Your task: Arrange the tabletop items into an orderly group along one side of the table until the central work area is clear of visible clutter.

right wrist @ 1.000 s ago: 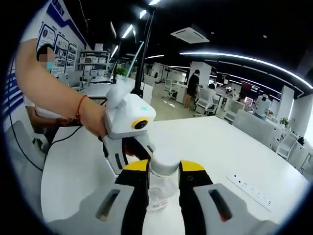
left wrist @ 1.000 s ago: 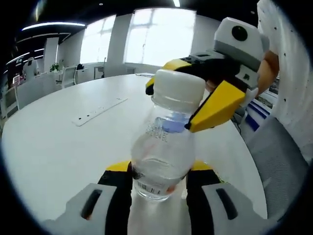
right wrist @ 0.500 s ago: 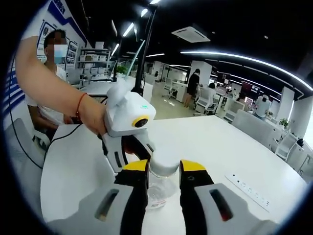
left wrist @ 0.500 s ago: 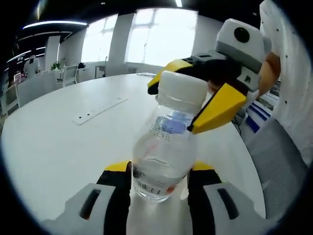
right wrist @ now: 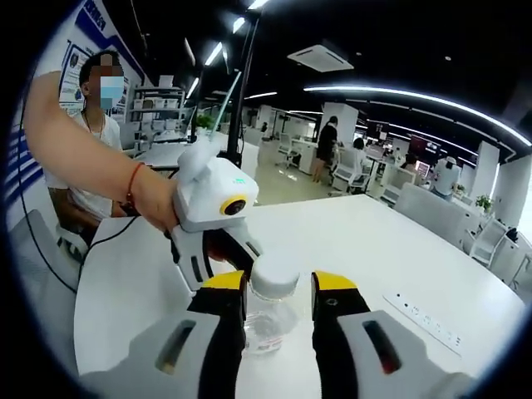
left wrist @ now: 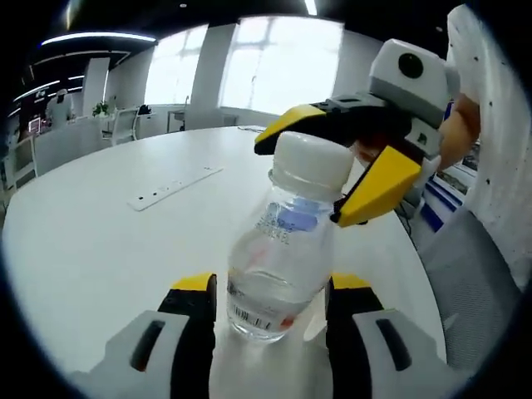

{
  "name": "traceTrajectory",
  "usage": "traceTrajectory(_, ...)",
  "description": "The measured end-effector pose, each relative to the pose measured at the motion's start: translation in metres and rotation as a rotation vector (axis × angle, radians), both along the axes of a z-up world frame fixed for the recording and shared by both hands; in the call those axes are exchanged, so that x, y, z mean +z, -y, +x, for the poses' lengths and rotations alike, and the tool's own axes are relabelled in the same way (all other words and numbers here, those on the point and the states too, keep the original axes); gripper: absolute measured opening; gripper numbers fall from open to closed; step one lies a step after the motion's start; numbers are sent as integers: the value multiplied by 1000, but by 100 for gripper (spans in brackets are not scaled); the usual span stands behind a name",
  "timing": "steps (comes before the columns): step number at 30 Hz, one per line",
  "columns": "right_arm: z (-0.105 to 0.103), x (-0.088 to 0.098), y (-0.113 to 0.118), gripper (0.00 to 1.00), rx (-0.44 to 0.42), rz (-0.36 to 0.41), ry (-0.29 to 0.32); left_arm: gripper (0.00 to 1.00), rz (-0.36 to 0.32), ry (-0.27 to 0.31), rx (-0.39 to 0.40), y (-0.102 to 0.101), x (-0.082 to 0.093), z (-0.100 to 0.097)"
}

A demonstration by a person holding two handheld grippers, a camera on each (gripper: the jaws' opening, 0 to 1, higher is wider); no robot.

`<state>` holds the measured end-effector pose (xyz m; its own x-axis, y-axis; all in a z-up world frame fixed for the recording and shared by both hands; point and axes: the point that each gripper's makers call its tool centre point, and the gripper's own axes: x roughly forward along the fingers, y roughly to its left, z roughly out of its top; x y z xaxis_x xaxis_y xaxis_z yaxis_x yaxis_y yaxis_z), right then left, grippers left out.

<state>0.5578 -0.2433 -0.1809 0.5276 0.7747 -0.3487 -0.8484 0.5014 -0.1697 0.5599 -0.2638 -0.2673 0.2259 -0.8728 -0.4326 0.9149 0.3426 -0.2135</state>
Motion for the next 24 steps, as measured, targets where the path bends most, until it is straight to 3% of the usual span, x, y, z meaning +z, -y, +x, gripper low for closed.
traceTrajectory(12, -2, 12, 18, 38, -17, 44, -38, 59, -28, -26, 77, -10, 15, -8)
traceTrajectory(24, -6, 10, 44, 50, -16, 54, -104, 68, -38, -36, 160, -26, 31, -16)
